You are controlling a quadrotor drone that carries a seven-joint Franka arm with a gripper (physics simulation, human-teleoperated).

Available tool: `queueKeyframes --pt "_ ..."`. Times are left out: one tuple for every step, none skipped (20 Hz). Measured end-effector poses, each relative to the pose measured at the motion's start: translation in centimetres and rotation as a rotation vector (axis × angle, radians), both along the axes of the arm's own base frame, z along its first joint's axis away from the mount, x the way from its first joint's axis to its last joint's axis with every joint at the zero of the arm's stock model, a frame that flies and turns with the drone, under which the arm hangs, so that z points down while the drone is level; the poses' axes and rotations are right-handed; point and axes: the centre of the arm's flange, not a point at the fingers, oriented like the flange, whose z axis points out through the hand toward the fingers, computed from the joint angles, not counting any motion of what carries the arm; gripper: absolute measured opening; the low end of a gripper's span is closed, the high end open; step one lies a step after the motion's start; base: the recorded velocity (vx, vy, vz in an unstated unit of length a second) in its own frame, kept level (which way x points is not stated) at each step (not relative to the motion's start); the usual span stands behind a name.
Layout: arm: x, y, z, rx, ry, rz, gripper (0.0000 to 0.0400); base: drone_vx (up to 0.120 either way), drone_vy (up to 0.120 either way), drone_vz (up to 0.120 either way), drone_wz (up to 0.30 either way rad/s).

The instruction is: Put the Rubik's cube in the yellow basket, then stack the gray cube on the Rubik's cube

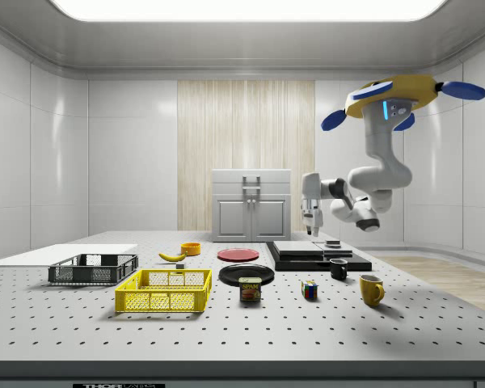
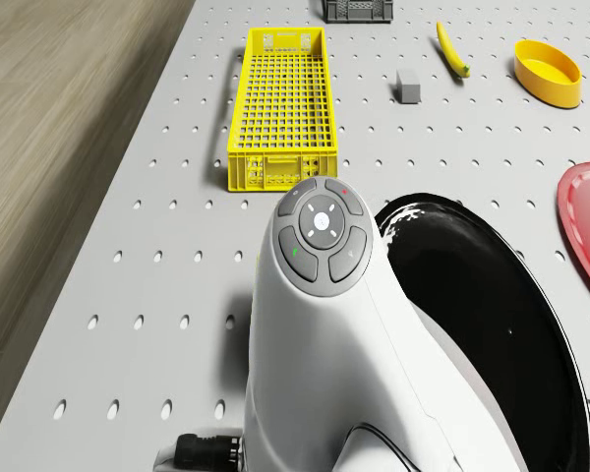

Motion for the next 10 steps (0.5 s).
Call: queueKeyframes --pt "0.00 -0.09 -0.01 -0.009 0.000 0.000 0.0400 0.000 0.000 -0.120 0.000" --pt "0.00 -0.17 -0.02 -0.017 0.001 0.000 0.0400 0.000 0.000 -0.120 0.000" --pt "0.00 -0.23 -0.02 -0.023 0.001 -0.001 0.0400 0.000 0.000 -0.120 0.000" --pt "0.00 -0.28 -0.02 -0.028 0.001 -0.001 0.0400 0.000 0.000 -0.120 0.000" --pt "0.00 -0.32 -0.03 -0.033 0.001 -0.001 0.0400 0.000 0.000 -0.120 0.000" --pt "0.00 -0.36 -0.03 -0.037 0.001 -0.001 0.0400 0.000 0.000 -0.120 0.000" --pt "0.00 -0.39 -0.03 -0.040 0.002 -0.001 0.0400 0.000 0.000 -0.120 0.000" --pt "0.00 -0.42 -0.03 -0.042 0.002 -0.001 0.0400 0.000 0.080 -0.120 0.000" --pt "0.00 -0.44 -0.03 -0.044 0.002 -0.001 0.0400 0.000 0.120 -0.120 0.000" --pt "0.00 -0.45 -0.04 -0.046 0.002 -0.001 0.0400 0.000 0.000 -0.120 0.000"
